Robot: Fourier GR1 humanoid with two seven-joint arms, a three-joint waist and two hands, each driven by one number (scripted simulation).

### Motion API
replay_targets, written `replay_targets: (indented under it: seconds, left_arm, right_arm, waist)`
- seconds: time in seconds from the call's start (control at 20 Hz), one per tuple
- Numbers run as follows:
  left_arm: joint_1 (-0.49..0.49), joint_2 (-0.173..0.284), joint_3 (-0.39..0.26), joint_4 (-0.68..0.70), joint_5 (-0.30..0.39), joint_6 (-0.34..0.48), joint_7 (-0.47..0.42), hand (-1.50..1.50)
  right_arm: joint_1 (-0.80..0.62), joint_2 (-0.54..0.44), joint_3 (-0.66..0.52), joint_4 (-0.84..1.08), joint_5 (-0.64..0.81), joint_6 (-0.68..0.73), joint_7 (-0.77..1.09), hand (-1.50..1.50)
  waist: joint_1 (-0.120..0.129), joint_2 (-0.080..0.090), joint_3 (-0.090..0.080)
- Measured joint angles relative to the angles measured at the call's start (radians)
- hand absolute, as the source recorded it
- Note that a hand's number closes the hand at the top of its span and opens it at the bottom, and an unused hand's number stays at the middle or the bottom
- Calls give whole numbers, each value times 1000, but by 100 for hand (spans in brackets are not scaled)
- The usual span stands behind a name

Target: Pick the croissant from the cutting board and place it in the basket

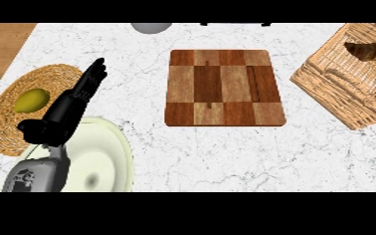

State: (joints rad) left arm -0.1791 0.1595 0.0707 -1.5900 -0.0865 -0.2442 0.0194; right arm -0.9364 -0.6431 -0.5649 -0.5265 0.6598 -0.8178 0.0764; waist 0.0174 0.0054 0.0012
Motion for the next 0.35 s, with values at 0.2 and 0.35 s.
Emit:
replay_targets:
  seconds: [0.2,0.35]
  left_arm:
    - [11,10,10,3,2,-6,-11,0]
    - [16,8,11,-24,9,-5,14,0]
  right_arm:
    - [-13,-22,-42,-29,-79,24,-21,-150]
    - [-5,-32,-79,-73,-142,40,-9,-150]
  waist:
    - [-5,-2,0]
    - [-11,-6,-1]
